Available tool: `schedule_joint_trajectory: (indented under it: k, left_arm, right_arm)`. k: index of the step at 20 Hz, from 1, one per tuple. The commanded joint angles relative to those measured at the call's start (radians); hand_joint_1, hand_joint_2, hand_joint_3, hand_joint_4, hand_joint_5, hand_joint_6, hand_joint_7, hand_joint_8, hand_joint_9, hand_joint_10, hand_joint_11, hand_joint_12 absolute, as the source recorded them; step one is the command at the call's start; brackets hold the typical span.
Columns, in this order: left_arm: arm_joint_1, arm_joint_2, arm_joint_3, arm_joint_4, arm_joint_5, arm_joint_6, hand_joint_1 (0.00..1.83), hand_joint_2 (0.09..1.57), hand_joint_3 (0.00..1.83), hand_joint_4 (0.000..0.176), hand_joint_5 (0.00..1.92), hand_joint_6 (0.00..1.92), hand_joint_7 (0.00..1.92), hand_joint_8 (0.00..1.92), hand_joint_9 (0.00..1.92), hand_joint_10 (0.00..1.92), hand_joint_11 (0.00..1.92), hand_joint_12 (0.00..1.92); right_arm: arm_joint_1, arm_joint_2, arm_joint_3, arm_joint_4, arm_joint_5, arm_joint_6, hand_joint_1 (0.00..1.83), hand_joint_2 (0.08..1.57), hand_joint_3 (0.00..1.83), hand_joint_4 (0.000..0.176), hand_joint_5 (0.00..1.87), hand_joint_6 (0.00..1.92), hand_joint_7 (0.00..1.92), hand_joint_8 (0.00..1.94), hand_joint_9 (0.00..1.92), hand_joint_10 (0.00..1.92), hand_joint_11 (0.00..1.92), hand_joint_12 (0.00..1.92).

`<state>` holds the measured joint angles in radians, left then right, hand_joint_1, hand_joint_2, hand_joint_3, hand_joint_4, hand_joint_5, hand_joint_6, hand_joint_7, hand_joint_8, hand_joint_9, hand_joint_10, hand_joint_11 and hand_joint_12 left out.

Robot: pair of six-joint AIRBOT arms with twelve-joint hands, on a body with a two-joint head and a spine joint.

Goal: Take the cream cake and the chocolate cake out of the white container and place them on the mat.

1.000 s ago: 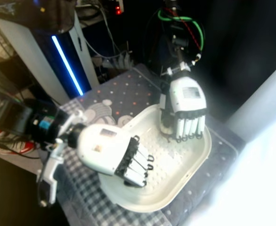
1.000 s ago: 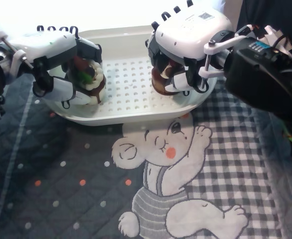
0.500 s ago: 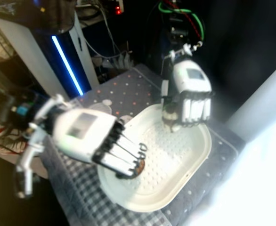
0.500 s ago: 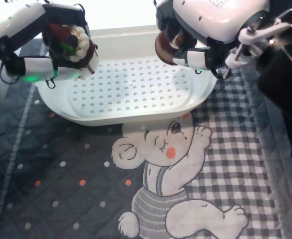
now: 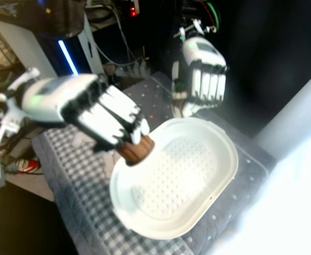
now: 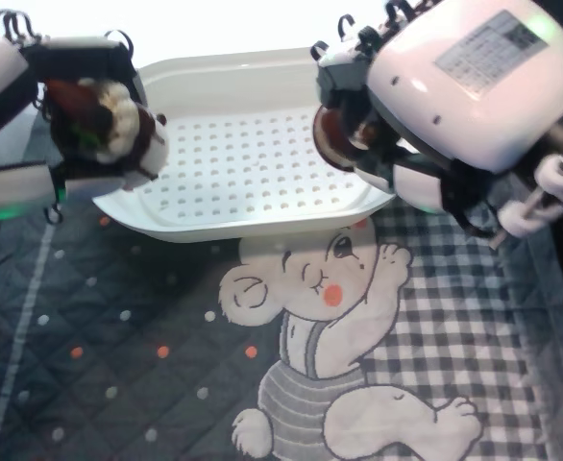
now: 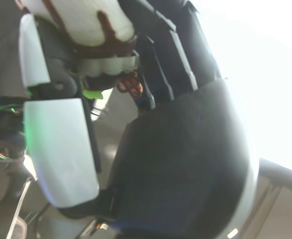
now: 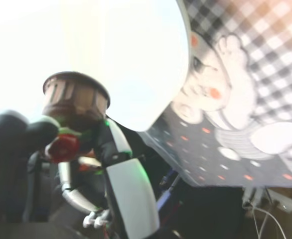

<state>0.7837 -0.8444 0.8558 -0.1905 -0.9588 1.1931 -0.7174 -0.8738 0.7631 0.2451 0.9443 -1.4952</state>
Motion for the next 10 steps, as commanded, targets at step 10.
schedule_joint_trajectory:
  k: [10]
  left_arm:
    - [0.219,0.076,-0.193,0.028,-0.201,-0.023,1.34,1.22,0.0,0.0,0.64,1.29,0.77,1.22,0.84,1.47,0.73,1.48]
  right_arm:
    - [-0.216,0.048,-0.158,-0.023,0.274,0.107,1.27,1.06,0.0,0.0,1.07,0.8,1.16,0.83,0.78,1.42,0.54,1.9]
